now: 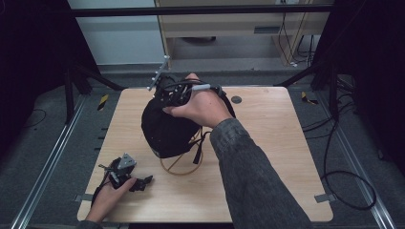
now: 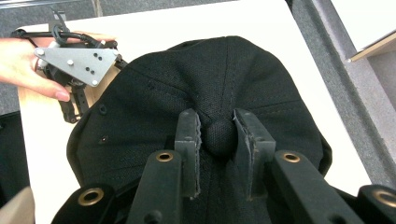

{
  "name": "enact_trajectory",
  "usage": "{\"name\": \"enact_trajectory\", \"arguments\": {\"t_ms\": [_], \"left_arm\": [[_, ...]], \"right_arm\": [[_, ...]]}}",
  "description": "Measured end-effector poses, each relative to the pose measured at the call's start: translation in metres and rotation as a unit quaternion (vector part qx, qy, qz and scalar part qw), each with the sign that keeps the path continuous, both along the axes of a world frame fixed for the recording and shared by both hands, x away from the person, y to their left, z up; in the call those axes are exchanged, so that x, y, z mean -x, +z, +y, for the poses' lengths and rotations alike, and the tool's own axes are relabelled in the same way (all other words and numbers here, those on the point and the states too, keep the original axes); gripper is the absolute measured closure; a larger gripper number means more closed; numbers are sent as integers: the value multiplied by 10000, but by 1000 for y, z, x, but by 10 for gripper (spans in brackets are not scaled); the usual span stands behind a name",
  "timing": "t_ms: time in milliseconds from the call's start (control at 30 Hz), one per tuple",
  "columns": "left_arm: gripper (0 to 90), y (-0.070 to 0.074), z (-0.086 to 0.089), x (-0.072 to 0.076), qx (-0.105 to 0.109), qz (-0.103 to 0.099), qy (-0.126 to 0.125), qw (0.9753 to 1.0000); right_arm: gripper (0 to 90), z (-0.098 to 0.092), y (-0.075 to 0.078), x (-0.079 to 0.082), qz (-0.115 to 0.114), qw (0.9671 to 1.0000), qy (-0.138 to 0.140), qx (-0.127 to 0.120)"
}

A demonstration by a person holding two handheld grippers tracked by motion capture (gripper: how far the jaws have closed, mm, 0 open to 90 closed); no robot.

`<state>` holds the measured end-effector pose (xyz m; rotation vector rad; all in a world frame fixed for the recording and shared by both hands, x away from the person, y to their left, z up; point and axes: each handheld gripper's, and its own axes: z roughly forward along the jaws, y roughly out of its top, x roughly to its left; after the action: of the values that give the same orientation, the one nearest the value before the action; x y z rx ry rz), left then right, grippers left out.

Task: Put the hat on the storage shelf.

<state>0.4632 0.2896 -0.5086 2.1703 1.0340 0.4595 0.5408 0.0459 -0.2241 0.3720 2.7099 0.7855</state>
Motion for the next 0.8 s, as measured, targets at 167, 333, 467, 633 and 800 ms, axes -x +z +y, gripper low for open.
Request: {"name": "enact_trajectory", "arguments": {"t_ms": [167, 333, 467, 633, 800], "left_arm": [[0, 0, 0, 0, 0, -1, 0, 10000], [0, 0, 0, 0, 0, -1, 0, 10000], [0, 0, 0, 0, 23, -7, 16, 10000], [0, 0, 0, 0, 22, -6, 16, 10000], [0, 0, 0, 0, 22, -6, 17, 10000]], "right_arm": [[723, 0, -1, 0, 20, 10000, -12, -4], [703, 0, -1, 0, 18, 10000, -17, -14], [670, -2, -3, -1, 39, 10000, -57, -34], [663, -5, 0, 1, 36, 9999, -69, -142], [653, -5, 0, 1, 24, 9998, -88, -171]]}}
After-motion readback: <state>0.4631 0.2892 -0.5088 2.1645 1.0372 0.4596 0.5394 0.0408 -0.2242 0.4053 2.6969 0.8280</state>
